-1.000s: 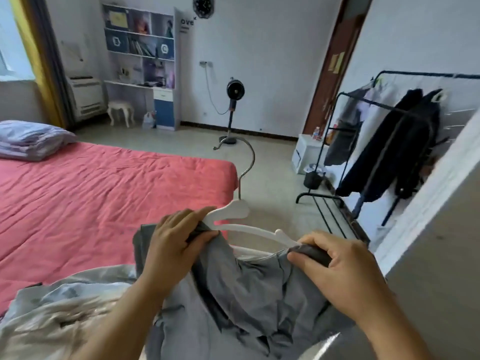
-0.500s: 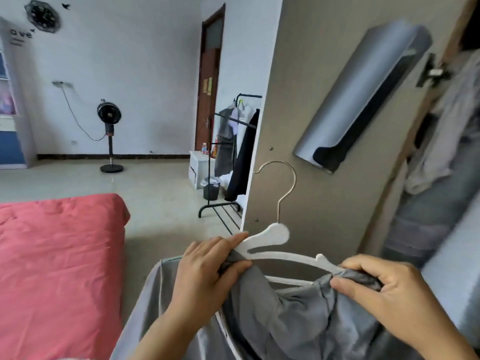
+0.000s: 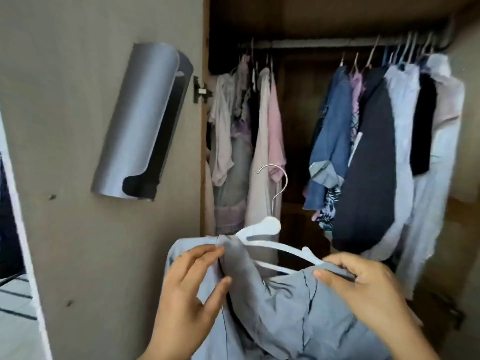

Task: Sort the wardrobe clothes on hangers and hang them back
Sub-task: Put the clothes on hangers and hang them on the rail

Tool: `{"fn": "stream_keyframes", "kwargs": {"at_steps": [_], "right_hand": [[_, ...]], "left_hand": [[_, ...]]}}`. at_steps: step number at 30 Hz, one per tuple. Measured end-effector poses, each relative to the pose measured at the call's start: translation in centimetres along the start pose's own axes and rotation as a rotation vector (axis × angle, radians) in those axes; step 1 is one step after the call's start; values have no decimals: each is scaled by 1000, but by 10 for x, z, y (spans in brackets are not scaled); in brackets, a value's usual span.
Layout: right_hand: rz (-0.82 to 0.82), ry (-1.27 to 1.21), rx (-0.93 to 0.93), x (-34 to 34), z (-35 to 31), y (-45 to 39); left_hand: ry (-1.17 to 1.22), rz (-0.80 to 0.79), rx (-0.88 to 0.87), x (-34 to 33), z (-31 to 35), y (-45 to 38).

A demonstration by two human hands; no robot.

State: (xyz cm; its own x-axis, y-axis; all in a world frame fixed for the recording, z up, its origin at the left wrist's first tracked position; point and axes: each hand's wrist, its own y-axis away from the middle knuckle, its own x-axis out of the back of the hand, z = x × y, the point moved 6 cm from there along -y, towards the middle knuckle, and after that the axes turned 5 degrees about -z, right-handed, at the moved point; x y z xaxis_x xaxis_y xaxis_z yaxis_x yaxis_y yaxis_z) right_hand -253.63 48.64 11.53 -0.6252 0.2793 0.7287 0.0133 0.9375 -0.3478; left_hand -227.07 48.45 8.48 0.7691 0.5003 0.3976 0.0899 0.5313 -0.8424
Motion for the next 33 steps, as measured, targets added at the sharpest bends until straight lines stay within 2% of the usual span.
{"fn": "stream_keyframes", "kwargs": {"at_steps": [3,8,11,18,24,33], "right_hand": [[168,81,-163,29,11,17],[319,291,-357,65,7,27],[385,446,-407,79,2,18],[518,648,-318,121,-30,-39],[635,718,-250,158,-50,-113],[813,786,-198,222,-66,-198]], "left_hand": [[118,-66,-39,-27,5,-14],[213,-222,-46,-73,9,-37],[215,-301,-30,-101,4,-51],[252,-368,-21,-152,-9,-95],[280,-364,-113,-186,-11,-159],[301,-227,-204,-226,-22,-275]]}}
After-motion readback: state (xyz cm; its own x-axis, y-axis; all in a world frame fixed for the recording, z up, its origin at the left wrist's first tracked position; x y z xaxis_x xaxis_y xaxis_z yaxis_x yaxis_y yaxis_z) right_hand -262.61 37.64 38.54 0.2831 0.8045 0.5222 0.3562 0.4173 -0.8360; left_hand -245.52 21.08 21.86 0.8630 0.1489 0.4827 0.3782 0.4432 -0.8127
